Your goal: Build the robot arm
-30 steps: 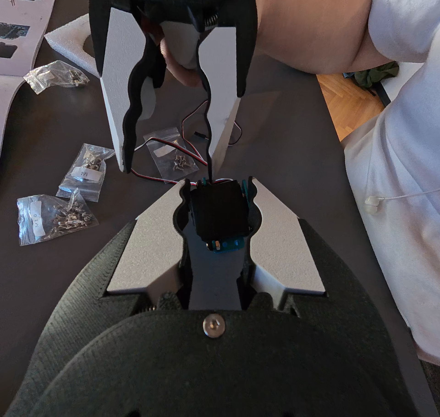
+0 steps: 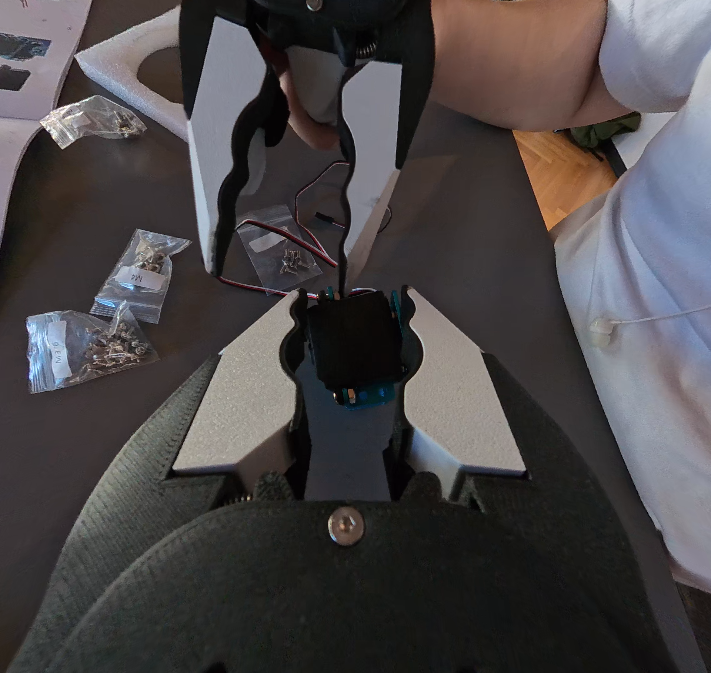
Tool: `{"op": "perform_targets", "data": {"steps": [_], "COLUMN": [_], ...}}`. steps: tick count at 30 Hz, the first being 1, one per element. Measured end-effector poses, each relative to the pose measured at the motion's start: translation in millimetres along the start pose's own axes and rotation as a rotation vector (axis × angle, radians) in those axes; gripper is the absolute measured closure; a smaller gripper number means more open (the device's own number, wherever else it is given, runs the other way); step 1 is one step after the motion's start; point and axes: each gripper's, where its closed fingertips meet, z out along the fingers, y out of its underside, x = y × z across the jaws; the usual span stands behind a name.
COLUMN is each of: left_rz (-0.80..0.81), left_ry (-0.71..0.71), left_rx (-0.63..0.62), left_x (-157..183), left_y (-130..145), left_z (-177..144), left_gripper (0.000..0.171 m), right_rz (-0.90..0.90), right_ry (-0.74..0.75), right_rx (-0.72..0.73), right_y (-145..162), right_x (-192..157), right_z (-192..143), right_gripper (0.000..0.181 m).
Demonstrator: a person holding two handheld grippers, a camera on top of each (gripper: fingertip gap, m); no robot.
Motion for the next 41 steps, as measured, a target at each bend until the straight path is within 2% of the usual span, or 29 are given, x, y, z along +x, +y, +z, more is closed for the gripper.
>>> {"op": "perform_targets", "data": {"steps": [10, 19, 29, 37, 41], "left_rz": [0.004, 0.003, 0.005, 0.006, 0.012], "left_ry": [-0.001, -0.002, -0.001, -0.002, -0.003], "left_rx": [0.000, 0.000, -0.001, -0.002, -0.006], "left_x": [0.0, -0.5, -0.7, -0.7, -0.7], "left_y": [0.0, 0.2, 0.3, 0.3, 0.4], "left_z": [-0.2, -0.7, -0.5, -0.3, -0.2], "left_gripper": [0.122, 0.123, 0.122, 0.122, 0.122], "right_rz": [-0.038, -0.193, -0.230, -0.221, -0.116], "right_ry": [0.041, 0.128, 0.123, 0.121, 0.066], "right_rx": [0.024, 0.032, 0.011, 0.020, -0.002], "right_y": [-1.2, -6.9, -4.7, -7.5, -3.6], "right_x": [-1.8, -1.5, -3.0, -2.5, -2.1], "right_z": [-1.0, -2.5, -1.2, -2.7, -0.2], "right_gripper": [0.124, 0.123, 0.123, 0.124, 0.123]}}
